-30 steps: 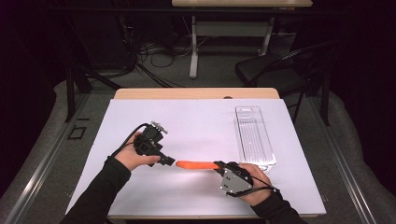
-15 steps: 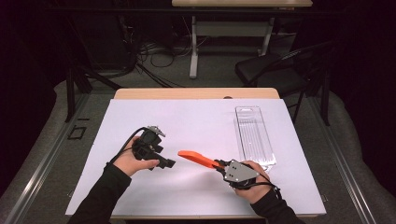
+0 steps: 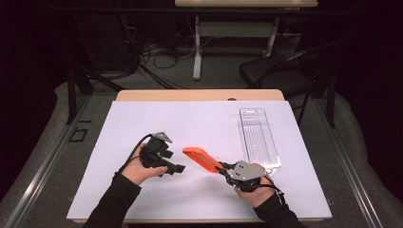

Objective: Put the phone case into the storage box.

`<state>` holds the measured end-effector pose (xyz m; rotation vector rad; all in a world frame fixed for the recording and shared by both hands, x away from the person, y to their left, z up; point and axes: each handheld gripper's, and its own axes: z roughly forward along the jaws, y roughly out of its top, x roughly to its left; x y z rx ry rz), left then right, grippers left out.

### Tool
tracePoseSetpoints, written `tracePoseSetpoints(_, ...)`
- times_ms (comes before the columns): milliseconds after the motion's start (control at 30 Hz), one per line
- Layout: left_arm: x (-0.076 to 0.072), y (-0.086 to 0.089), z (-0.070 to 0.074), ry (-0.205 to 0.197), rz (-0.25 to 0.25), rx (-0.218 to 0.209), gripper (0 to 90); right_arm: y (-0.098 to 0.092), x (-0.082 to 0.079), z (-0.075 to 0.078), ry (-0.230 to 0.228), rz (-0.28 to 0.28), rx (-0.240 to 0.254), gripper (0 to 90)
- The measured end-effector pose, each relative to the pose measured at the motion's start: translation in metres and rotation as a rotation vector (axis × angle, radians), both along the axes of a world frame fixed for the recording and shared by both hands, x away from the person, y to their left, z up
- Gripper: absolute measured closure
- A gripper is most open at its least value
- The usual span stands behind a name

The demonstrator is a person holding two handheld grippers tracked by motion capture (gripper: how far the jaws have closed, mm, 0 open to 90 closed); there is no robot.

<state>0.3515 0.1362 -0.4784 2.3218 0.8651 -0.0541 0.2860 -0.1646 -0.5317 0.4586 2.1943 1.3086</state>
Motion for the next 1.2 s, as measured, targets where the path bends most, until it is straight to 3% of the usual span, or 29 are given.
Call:
tracePoseSetpoints(367, -0.005, -0.003, -0.003, -0.032, 0.019, -0.081, 21.2, -0.004, 0.001, 0.001, 0.052, -0.011, 0.108, 80.9)
tracePoseSetpoints(667, -0.008, 0.0, -0.003, -0.069, 0.045, -0.122, 33.5, -0.009, 0.004, -0.003, 0.107, -0.03, 0.194, 80.8)
tracePoseSetpoints(933, -0.01, -0.001, -0.007, -0.064, 0.051, -0.13, 38.7, -0.009, 0.002, -0.004, 0.105, -0.031, 0.215, 80.8)
tracePoseSetpoints(1200, -0.012, 0.0, -0.007, -0.085, 0.059, -0.14, 42.3, -0.007, 0.001, -0.004, 0.106, -0.034, 0.231, 80.8)
